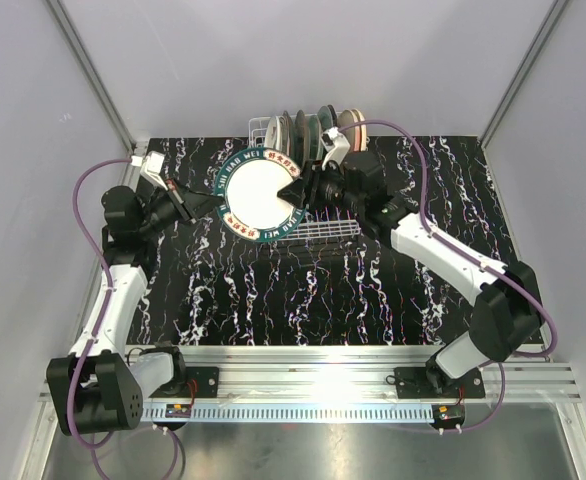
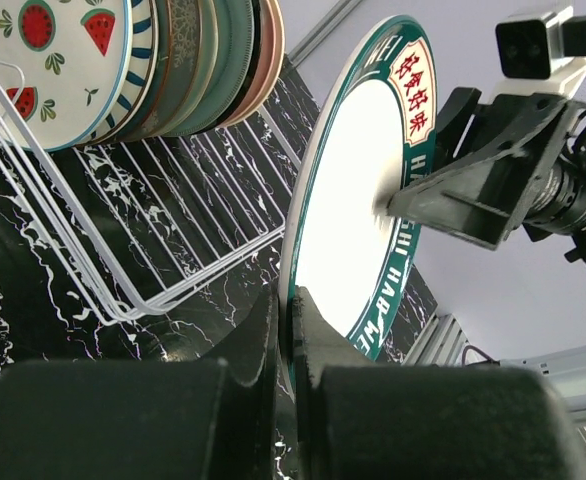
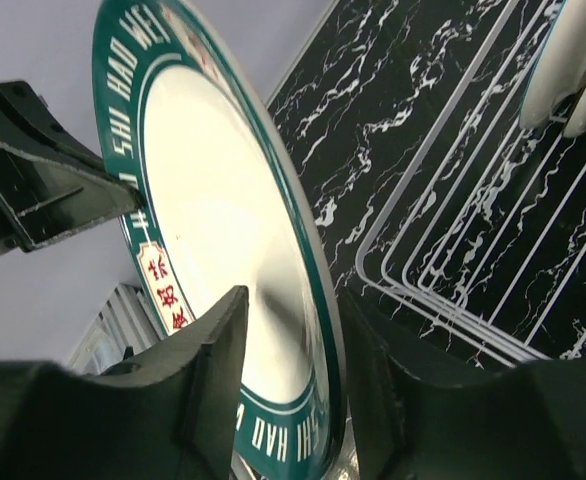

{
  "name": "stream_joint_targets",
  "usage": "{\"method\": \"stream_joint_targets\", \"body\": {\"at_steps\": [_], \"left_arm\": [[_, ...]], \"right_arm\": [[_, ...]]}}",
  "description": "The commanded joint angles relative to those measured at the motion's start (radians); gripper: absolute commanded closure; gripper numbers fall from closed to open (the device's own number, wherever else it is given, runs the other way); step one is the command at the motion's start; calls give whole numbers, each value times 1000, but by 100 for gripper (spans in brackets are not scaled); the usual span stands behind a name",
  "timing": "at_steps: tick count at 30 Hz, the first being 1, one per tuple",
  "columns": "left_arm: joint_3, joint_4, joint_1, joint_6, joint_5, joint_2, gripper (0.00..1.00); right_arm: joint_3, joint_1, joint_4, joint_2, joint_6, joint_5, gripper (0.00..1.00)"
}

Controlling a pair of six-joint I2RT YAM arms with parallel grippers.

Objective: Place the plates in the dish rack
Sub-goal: Pass the plate from the left arm to the right

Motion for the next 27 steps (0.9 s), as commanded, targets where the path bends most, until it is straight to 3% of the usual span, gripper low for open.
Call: {"method": "stream_joint_targets", "body": {"at_steps": [1,5,7,9,10,12,17,18,19,24,27], "left_arm": [[36,69,-5,3,13,-14,100],[33,70,-5,-2,2,1,96],[33,74,-5,-7,5,7,90],[35,70,-5,-3,3,9,76],[33,69,-5,-2,2,10,61],[33,57,-5,12,-12,6,51],[61,-63,-6,102,-70,-20,33],[70,-98,-6,128,-138,-28,26],[92,-197,-6,163,-195,-52,22],[110,-359,-15,279,-530,-132,3],[133,-452,-18,291,-651,-138,1]], "right_arm": [[-22,-1,72,-66,-32,-92,53],[-37,-1,63,-107,-62,-139,81],[-49,-3,80,-118,-43,-165,87],[-59,-1,107,-117,-24,-182,94],[-68,-1,117,-114,-3,-186,96],[-74,-3,138,-107,14,-180,100],[-30,-1,94,-81,19,-113,100],[-17,-1,54,-80,10,-70,100],[12,-1,37,-78,-5,-50,100],[99,-1,-56,-66,-64,91,100],[194,-1,-135,-26,-78,172,100]]}}
